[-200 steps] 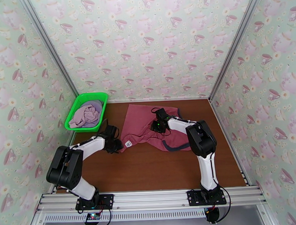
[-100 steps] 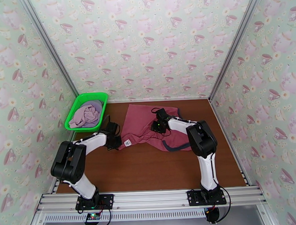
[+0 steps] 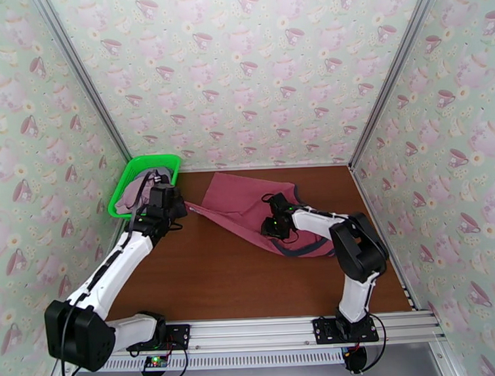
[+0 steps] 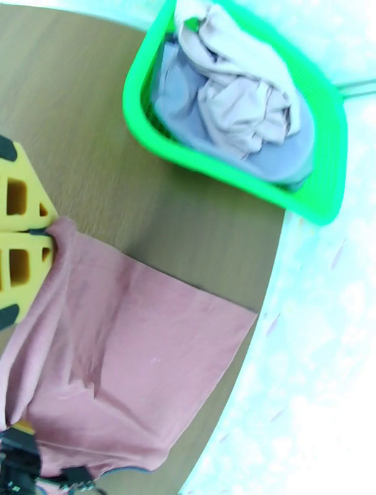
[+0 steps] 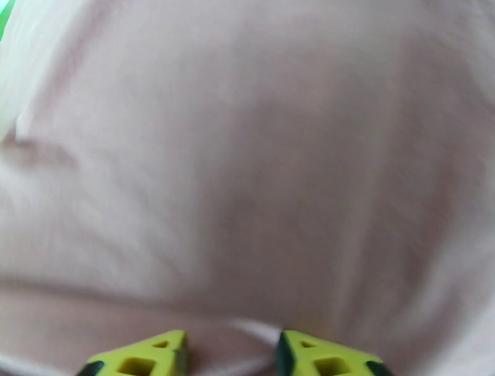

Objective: Fold and stack the mixed laundry pile

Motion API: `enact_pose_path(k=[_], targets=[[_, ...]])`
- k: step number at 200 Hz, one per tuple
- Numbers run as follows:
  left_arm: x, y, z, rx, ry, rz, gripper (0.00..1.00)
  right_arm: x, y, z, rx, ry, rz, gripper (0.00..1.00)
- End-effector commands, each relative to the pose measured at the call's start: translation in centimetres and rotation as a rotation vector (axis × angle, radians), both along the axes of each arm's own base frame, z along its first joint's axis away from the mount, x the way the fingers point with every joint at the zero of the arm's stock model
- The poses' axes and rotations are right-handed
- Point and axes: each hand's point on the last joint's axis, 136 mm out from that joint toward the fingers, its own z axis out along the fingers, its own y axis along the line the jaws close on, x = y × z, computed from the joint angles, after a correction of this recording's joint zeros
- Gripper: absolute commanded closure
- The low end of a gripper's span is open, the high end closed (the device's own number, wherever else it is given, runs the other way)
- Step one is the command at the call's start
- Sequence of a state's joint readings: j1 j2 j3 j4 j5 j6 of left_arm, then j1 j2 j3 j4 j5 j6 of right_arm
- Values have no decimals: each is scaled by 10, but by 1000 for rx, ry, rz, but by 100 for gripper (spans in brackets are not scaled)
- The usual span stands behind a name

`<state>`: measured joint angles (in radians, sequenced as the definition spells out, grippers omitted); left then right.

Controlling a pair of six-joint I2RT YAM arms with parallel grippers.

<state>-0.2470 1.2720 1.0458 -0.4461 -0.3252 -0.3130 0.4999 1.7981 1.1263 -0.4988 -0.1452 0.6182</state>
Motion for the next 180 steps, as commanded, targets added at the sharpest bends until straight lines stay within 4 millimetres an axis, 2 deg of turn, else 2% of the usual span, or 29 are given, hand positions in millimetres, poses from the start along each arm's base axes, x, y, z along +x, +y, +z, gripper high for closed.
enact_pose_path(k=[1,8,26,58,71,85,108,119,133,144,159,180], targets=[[-6,17,-22,55,52,68,100,-16,-18,36,-29,-58,-20,44],[-12,20,-37,61,83,79,100,-24,-25,43,-42,-67,-29,42],[-14,25,-45,53,94,115,100,-49,-48,52,-74,-69,-75,39],[-19,32,-58,35,127,165,100,-104,-91,33,-98,-27,-202,41],[-22,34,-63,23,138,184,100,-116,-111,29,-109,-33,-263,41],[-24,37,-66,7,147,199,100,-120,-137,32,-107,-47,-341,41],[-27,38,-69,-21,157,202,100,-103,-180,59,-130,-110,-436,42],[-28,36,-69,-32,157,194,100,-88,-198,72,-149,-133,-469,43],[-29,34,-70,-51,160,184,100,-67,-218,77,-181,-135,-497,47],[-31,32,-72,-63,166,180,100,-50,-230,72,-196,-123,-513,53],[-33,30,-73,-81,166,171,100,-26,-241,61,-204,-96,-516,66],[-37,28,-73,-97,169,166,100,4,-250,37,-235,-34,-503,82]])
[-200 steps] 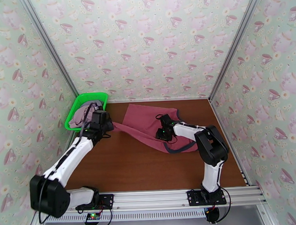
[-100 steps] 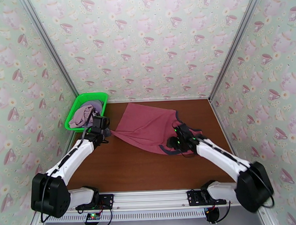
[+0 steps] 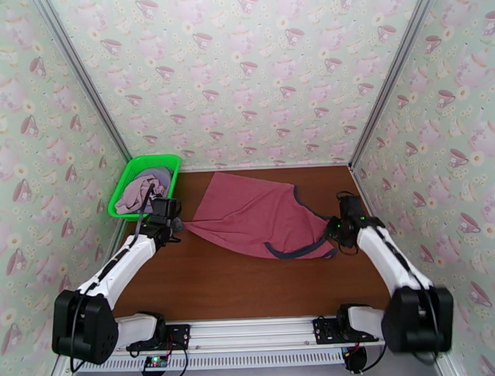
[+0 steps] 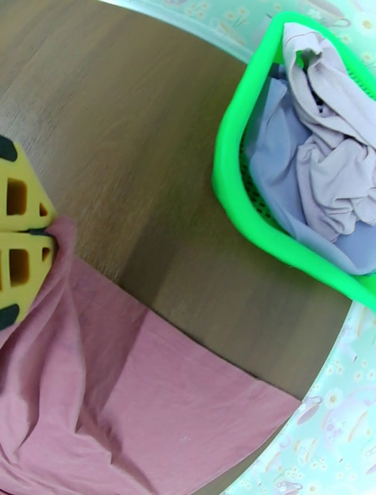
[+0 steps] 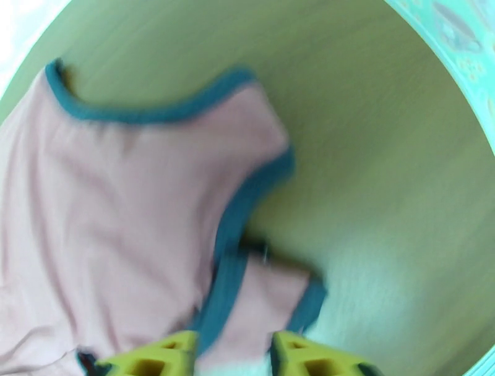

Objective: Fold and stack the mixed laundry pile

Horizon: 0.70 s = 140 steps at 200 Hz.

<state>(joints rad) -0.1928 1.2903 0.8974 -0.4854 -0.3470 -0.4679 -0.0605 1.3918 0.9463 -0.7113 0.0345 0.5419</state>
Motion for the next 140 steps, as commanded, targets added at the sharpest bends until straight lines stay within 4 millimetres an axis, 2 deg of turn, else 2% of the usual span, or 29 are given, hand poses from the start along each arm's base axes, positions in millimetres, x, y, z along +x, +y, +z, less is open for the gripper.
enact_pose_path(k=[1,20,47,79,110,140], targets=[[-7,-3,1,-44,-5,-3,100,29,-10,-20,-37,46,53,82],[-10,-3,3,-52,-4,-5,100,46,-16,-45,-40,120,54,90],[-15,-3,5,-59,-4,-4,100,67,-23,-73,-36,200,64,95],[-21,-8,7,-97,-8,-11,100,94,-32,-92,-36,255,77,99],[-27,-17,-1,-153,4,-42,100,133,-36,-90,-24,253,92,100],[-33,-26,-22,-203,42,-56,100,181,-36,-84,-2,226,113,100]])
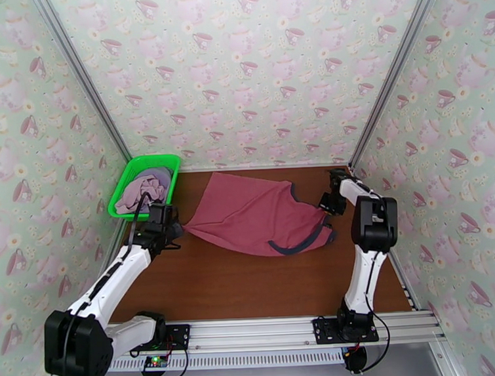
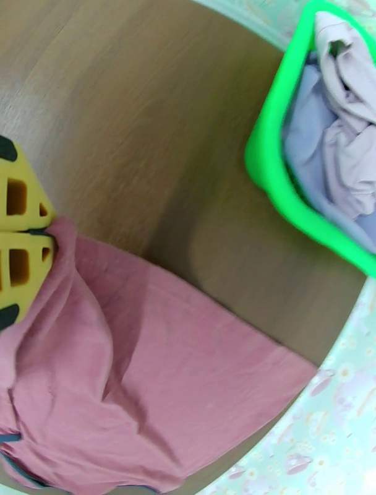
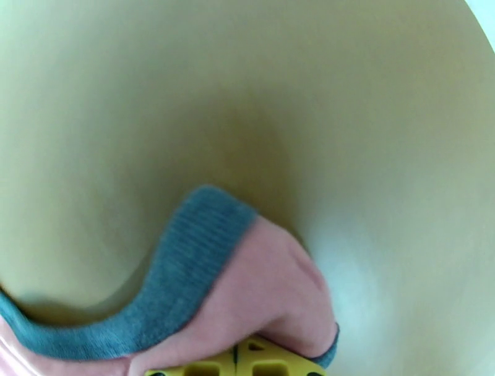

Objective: Fold and stack the mixed laundry pile

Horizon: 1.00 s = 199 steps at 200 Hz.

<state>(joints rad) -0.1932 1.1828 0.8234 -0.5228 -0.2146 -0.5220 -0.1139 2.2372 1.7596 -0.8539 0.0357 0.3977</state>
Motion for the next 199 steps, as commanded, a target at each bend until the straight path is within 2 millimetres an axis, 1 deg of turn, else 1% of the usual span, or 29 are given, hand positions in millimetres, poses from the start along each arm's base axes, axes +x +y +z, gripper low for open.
enact_pose_path(k=[1,8,20,33,35,47,54,59,62,63,74,75,80,88,90,92,104,107,110,114,126,136,146,159,171,190,199], targets=[[-6,-9,-16,-69,28,-14,100,16,0,-13,32,51,26,100],[-7,-10,-22,-77,38,-12,100,31,0,-7,38,25,30,100],[-6,-12,-29,-89,54,-10,100,51,-1,-3,50,-3,30,100],[-4,-14,-36,-98,69,-11,100,75,2,9,70,-63,43,100],[-3,-14,-38,-100,73,-11,100,71,3,8,77,-46,45,100],[1,-16,-42,-103,84,-12,100,79,7,19,96,-73,67,100],[3,-17,-45,-101,89,-11,100,81,9,28,103,-100,82,98],[5,-16,-46,-101,90,-9,100,78,11,35,106,-109,96,97],[6,-16,-47,-98,93,-8,100,82,11,44,102,-150,110,95],[7,-17,-47,-97,93,-9,100,82,11,44,102,-150,110,95],[10,-16,-49,-92,98,-5,100,75,14,66,90,-204,151,90],[11,-16,-49,-90,98,-4,100,75,14,72,86,-217,156,89],[12,-15,-50,-86,101,-2,100,68,15,81,77,-237,179,86],[13,-15,-50,-79,105,2,100,55,17,100,54,-281,214,81],[14,-14,-51,-76,108,2,100,52,17,100,51,-283,223,80],[15,-14,-50,-75,106,2,100,50,17,112,41,-311,235,79],[17,-13,-49,-69,106,6,100,22,23,132,18,-352,305,69],[18,-13,-49,-68,106,8,100,15,25,136,12,-358,322,66],[18,-13,-49,-68,105,8,100,8,27,135,10,-355,337,62],[19,-13,-49,-67,104,8,100,-3,29,141,4,-364,355,58],[21,-13,-48,-69,102,7,100,-30,30,139,-11,-346,370,49],[23,-14,-47,-73,99,6,100,-48,28,129,-17,-316,348,46],[24,-15,-47,-78,97,2,100,-59,31,116,8,-286,331,45],[25,-17,-48,-84,99,-3,100,-61,36,98,51,-264,313,45],[26,-18,-49,-88,101,-9,100,-58,37,87,68,-241,295,46],[26,-19,-52,-90,110,-11,100,-50,36,79,75,-227,266,51],[26,-19,-54,-91,113,-9,100,-46,40,77,87,-226,266,53]])
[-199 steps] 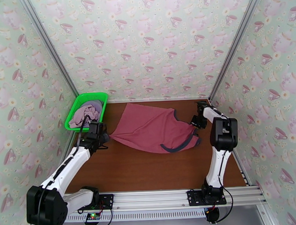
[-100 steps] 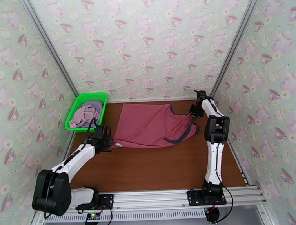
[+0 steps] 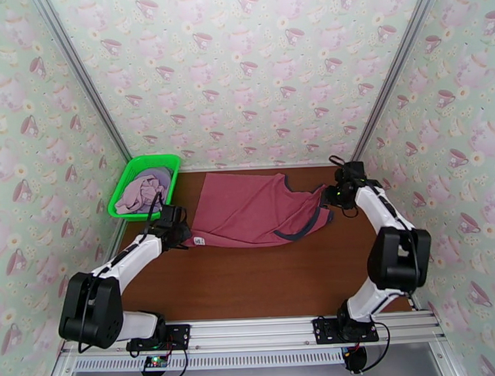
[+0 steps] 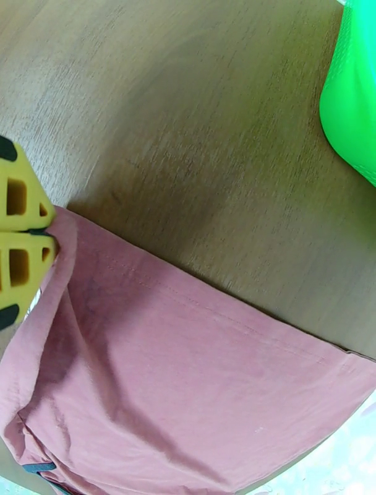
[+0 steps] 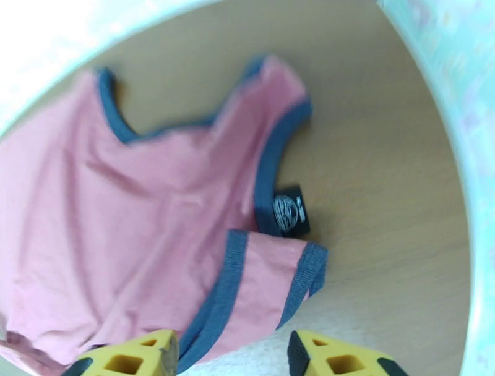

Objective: Fold and stack the mixed laundry pile

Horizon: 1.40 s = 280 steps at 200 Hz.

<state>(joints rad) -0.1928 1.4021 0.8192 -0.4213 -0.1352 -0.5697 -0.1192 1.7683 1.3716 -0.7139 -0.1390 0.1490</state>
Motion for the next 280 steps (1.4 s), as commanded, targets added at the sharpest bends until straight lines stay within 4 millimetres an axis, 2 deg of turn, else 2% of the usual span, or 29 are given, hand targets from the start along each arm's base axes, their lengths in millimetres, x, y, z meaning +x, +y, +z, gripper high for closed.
enact_pose_path(k=[1,20,47,69,90,118,181,194,224,251,265,280], targets=[[9,-3,4,-24,-17,1,100,9,6,-14,37,20,-18,53],[8,-2,2,-24,-14,6,100,16,19,-20,28,41,1,54],[8,-2,-1,-25,-7,8,100,20,31,-39,-41,117,-3,54],[8,-2,-1,-23,-4,6,100,16,23,-58,-102,194,-65,56],[8,-1,-1,-16,-3,5,100,10,12,-68,-164,240,-119,59],[7,-1,-1,-18,-6,4,100,8,2,-67,-231,249,-160,59],[5,-2,-5,-21,-1,2,100,14,-3,-72,-255,248,-196,63],[5,-2,-5,-21,0,2,100,15,-5,-75,-264,253,-204,69],[1,-1,-6,-21,-1,4,100,13,-8,-73,-276,249,-219,99],[-4,1,-6,-22,-3,14,100,-2,-11,-55,-287,216,-238,100],[-7,2,-7,-23,-1,18,100,-21,-15,-40,-298,198,-255,100],[-9,2,-8,-24,1,24,100,-53,-16,-30,-297,190,-281,100]])
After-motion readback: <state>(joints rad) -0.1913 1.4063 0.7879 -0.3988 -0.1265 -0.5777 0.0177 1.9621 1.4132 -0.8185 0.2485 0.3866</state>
